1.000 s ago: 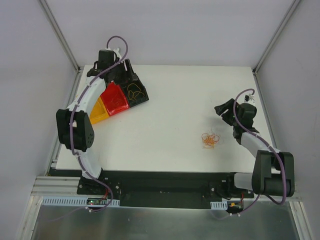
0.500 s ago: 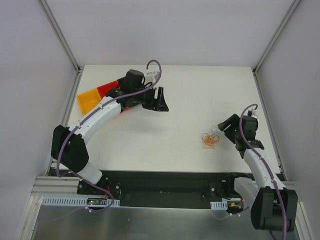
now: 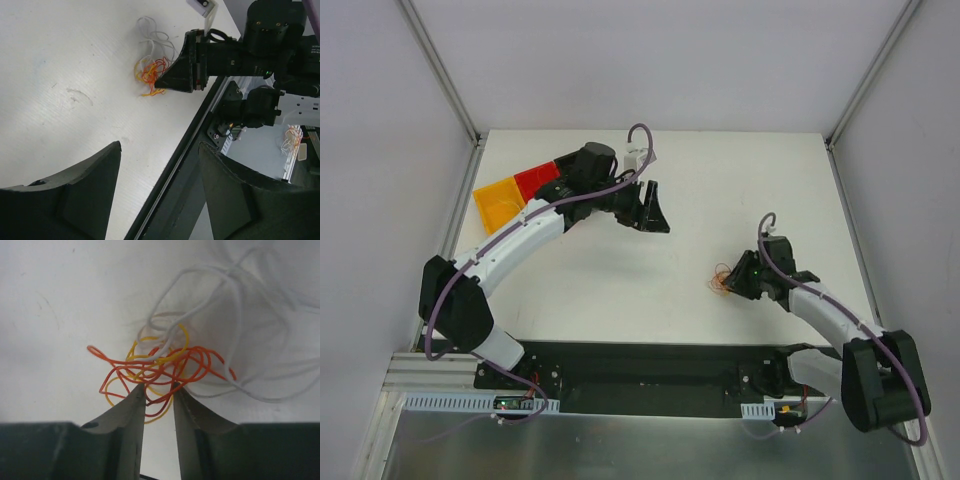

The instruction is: Untangle the cables

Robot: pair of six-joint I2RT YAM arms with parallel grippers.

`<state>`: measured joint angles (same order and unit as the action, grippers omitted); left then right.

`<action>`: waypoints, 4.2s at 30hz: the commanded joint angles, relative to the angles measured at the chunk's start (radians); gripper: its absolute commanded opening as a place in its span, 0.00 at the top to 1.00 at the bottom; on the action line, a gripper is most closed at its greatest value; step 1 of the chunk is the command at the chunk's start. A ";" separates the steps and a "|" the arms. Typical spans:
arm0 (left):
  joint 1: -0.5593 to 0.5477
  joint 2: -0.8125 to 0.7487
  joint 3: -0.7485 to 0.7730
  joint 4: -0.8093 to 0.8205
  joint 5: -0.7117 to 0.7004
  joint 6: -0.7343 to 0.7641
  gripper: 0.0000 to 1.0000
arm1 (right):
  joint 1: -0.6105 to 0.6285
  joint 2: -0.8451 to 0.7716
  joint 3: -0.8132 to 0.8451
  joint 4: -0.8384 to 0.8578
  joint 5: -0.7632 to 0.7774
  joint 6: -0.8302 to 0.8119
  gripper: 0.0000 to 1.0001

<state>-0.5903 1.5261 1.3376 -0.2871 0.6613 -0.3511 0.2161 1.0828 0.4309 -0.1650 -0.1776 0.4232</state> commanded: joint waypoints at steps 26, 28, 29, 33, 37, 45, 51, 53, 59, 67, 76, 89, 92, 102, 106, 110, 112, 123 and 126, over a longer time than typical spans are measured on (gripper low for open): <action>-0.121 0.168 -0.009 0.098 0.164 -0.057 0.50 | 0.355 -0.406 0.265 -0.146 0.104 0.031 0.99; -0.117 0.103 -0.018 0.098 0.106 -0.028 0.49 | 0.355 -0.440 0.392 -0.240 0.150 -0.027 1.00; -0.115 0.070 -0.024 0.098 0.083 -0.008 0.49 | 0.356 -0.445 0.470 -0.295 0.171 -0.055 1.00; -0.108 -0.067 -0.055 0.101 -0.061 0.055 0.46 | 0.356 -0.423 0.771 -0.396 0.248 -0.162 1.00; -0.105 -0.176 -0.084 0.100 -0.193 0.113 0.43 | 0.355 -0.382 0.968 -0.397 0.233 -0.225 1.00; -0.106 -0.242 -0.115 0.111 -0.298 0.153 0.38 | 0.356 -0.334 0.905 -0.377 0.320 -0.276 0.99; -0.106 -0.230 -0.112 0.112 -0.278 0.155 0.38 | 0.355 -0.327 0.816 -0.338 0.361 -0.273 1.00; -0.105 -0.230 -0.112 0.117 -0.266 0.156 0.38 | 0.355 -0.285 0.911 -0.381 0.386 -0.308 1.00; -0.103 -0.234 -0.118 0.131 -0.243 0.155 0.37 | 0.355 -0.161 1.374 -0.445 0.371 -0.388 1.00; -0.092 -0.231 -0.121 0.137 -0.236 0.150 0.37 | 0.356 -0.047 1.625 -0.437 0.290 -0.386 1.00; -0.072 -0.245 -0.136 0.192 -0.151 0.146 0.35 | 0.356 0.055 1.776 -0.432 0.337 -0.442 1.00; -0.065 -0.334 -0.293 0.581 0.046 0.028 0.28 | 0.355 0.058 1.684 -0.268 0.147 -0.262 1.00; -0.051 -0.366 -0.290 0.521 0.000 0.081 0.31 | 0.356 0.092 1.698 -0.265 0.077 -0.198 0.99; -0.042 -0.705 -0.451 0.460 -0.872 0.301 0.30 | 0.400 0.000 1.086 0.028 -0.013 -0.041 0.99; -0.029 -0.710 -0.460 0.471 -1.011 0.324 0.24 | 0.466 -0.066 0.844 0.146 0.093 -0.041 1.00; -0.013 -0.663 -0.445 0.453 -0.958 0.294 0.20 | 0.502 -0.073 0.624 0.234 0.139 0.001 0.99; 0.003 -0.633 -0.430 0.434 -0.922 0.276 0.18 | 0.514 -0.044 0.528 0.289 0.130 0.032 0.99; 0.141 -0.449 -0.353 0.338 -0.688 0.058 0.15 | 0.539 0.365 0.419 0.427 -0.095 0.071 0.74; 0.187 -0.390 -0.322 0.307 -0.599 0.002 0.14 | 0.508 0.396 0.454 0.401 -0.132 0.043 0.57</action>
<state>-0.4530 1.0813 0.9459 0.0467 -0.0807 -0.2405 0.7502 1.4647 0.8532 0.1562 -0.2043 0.4759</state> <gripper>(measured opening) 0.849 0.328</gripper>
